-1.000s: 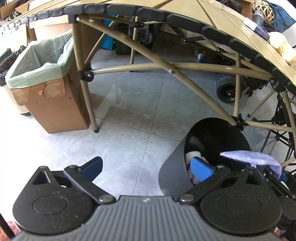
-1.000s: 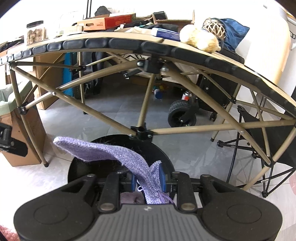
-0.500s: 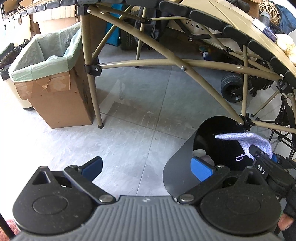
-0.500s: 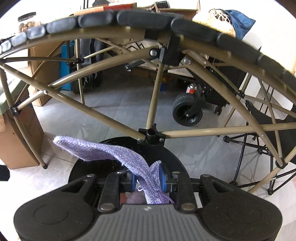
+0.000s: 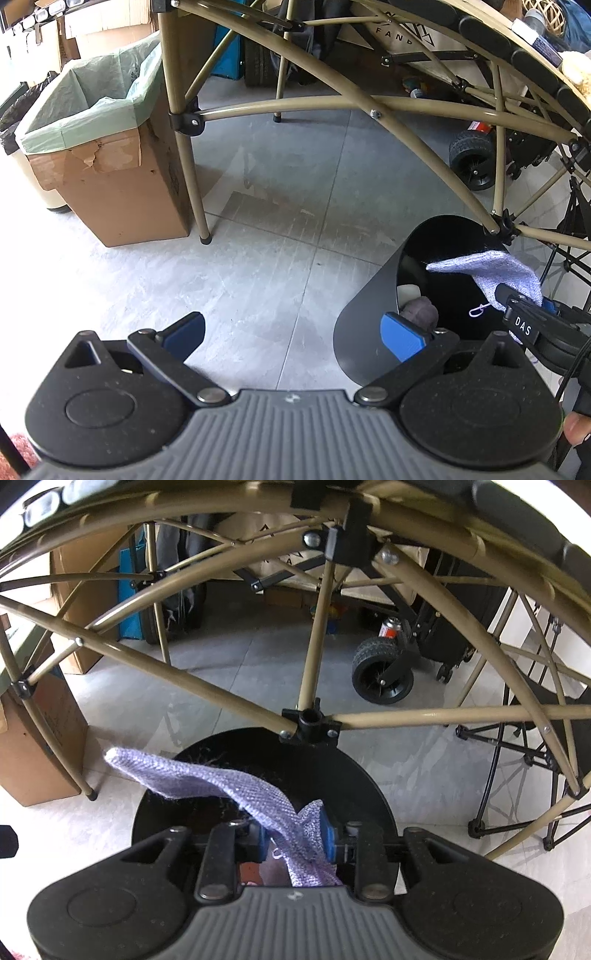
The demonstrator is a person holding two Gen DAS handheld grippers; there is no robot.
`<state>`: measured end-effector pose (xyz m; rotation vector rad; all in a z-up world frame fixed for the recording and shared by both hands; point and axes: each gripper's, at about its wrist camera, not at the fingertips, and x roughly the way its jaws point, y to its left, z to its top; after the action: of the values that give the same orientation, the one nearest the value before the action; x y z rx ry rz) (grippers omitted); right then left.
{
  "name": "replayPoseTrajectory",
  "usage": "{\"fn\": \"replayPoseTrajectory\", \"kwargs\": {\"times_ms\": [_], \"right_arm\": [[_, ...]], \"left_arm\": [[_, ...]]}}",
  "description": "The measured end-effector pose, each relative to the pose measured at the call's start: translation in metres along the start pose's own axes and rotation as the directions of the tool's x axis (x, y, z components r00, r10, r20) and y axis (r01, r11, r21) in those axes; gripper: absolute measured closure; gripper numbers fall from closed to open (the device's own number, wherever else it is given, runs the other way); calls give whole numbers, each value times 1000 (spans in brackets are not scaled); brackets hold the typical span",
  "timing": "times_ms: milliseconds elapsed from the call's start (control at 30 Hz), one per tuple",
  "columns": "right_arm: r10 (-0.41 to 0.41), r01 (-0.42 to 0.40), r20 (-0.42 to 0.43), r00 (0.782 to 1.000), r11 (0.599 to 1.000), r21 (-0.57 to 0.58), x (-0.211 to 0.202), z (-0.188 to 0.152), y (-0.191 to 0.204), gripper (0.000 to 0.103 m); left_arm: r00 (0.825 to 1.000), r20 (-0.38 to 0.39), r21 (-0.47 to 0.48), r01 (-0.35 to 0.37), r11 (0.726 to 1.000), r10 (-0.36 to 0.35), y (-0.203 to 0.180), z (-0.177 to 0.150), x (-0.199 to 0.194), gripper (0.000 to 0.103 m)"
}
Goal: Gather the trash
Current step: 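Move the right tool over the black bin and release the purple scarf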
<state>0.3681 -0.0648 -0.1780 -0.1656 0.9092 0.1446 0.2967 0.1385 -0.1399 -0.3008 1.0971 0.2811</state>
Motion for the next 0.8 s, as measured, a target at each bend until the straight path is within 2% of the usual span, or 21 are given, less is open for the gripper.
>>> {"fn": "replayPoseTrajectory", "kwargs": {"times_ms": [100,133,167,233,800], "right_arm": [[20,-20,-11,1000,999,27,0,0,-3,57],[23,-23,-16,1000,999,35,0,0,-4,42],[23,-22,-20,1000,999,43,1,0,-5,23],[18,-17,-27,999,998,56,1,-1,-7,10],[22,-20,-21,1000,996,89,-1,0,-12,9]], "left_arm": [[1000,-2,0,-1,1000,1,0,0,0,0],[1000,-1,1,-1,1000,1,0,0,0,0],[1000,-2,1,-1,1000,1,0,0,0,0],[1000,-3,0,-3,1000,3,0,0,1,0],[1000,-2,0,-5,1000,5,1,-2,1,0]]}}
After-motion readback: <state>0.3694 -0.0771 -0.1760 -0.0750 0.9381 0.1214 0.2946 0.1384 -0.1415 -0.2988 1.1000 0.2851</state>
